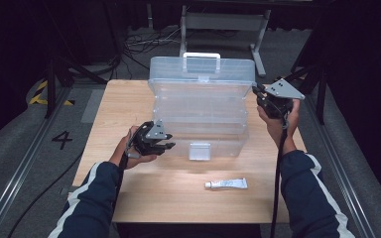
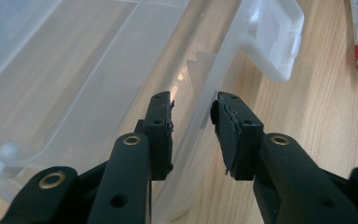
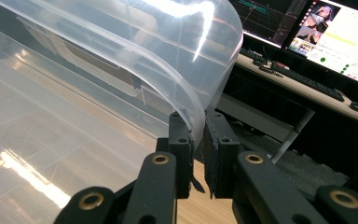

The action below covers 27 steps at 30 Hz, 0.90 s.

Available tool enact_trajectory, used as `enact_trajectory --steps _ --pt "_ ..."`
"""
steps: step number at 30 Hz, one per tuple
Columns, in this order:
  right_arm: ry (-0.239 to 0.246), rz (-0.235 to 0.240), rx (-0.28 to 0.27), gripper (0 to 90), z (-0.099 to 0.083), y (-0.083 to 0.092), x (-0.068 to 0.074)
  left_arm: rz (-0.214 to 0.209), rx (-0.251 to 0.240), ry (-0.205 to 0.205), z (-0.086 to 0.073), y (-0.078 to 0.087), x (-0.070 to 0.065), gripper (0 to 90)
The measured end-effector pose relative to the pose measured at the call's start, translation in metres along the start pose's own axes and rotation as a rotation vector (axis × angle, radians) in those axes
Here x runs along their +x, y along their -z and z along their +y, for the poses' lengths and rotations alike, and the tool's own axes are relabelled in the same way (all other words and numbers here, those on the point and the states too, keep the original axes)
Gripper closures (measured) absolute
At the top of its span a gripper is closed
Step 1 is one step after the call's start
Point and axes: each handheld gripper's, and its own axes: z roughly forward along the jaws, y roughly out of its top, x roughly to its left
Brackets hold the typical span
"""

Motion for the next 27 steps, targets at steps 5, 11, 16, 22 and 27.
enact_trajectory --steps 5,11,16,22,27 --pt "-0.004 0.003 0.002 82.4 0.002 -0.001 -0.001 0.012 0.043 -0.028 0.005 -0.003 -0.003 69.2" --pt "-0.011 0.01 0.008 82.7 0.003 -0.003 -0.005 0.016 0.066 -0.061 0.005 -0.003 -0.002 70.9" --pt "-0.017 0.007 0.009 83.0 0.005 -0.005 -0.007 -0.001 0.056 -0.061 0.003 -0.003 0.001 71.8" --pt "-0.019 0.004 0.015 83.6 0.009 -0.009 -0.009 -0.017 0.056 -0.068 0.0 -0.002 0.003 72.9" --pt "-0.025 0.0 0.012 83.9 0.011 -0.013 -0.01 -0.023 0.045 -0.068 -0.001 -0.002 0.004 73.4"
